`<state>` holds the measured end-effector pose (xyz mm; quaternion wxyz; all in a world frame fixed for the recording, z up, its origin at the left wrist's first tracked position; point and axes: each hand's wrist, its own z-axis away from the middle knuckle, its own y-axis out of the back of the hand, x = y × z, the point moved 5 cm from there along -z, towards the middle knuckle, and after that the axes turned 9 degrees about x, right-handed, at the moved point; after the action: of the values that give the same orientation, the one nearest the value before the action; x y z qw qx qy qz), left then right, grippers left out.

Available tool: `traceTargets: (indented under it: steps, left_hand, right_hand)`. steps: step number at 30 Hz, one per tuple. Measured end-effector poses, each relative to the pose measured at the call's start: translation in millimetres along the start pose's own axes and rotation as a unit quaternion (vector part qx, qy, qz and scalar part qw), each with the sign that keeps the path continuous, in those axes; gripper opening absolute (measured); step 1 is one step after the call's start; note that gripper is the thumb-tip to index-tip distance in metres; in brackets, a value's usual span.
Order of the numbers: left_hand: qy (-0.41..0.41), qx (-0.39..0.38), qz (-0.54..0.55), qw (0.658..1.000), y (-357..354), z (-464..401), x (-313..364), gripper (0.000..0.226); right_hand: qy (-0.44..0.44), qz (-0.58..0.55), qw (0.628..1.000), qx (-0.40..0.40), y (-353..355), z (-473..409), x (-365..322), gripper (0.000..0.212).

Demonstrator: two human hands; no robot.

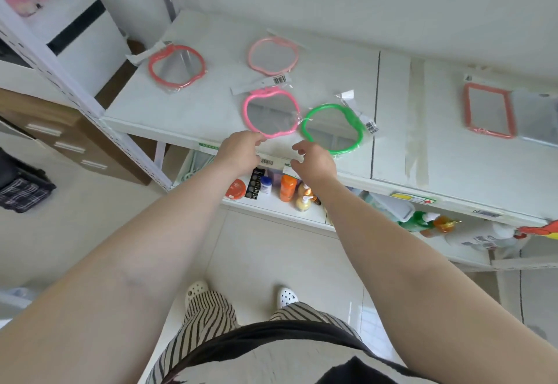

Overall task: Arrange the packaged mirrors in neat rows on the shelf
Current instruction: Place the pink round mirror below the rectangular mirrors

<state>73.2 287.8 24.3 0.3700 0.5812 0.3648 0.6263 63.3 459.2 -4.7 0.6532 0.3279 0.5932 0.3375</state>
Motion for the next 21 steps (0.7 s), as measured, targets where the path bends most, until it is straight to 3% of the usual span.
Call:
traceTargets:
  steps: [10,15,21]
  left_hand:
    - [-0.135,-0.060,-0.005,0.989,29,-48,-62,0.052]
    - [-0.143,-0.082,-0.001,0.986,46,-62,-109,0.052]
    - [-0.143,-0.084,0.006,0.986,42,-74,-113,0.051]
  right_hand:
    - [-0.128,-0.004,0.986,0.102,-34,2,-44,0.039]
    - [-0.201,-0.025,0.970,0.137,-60,27,-74,0.038]
    - [-0.254,-0.019,0.952,0.168,-54,39,-80,0.040]
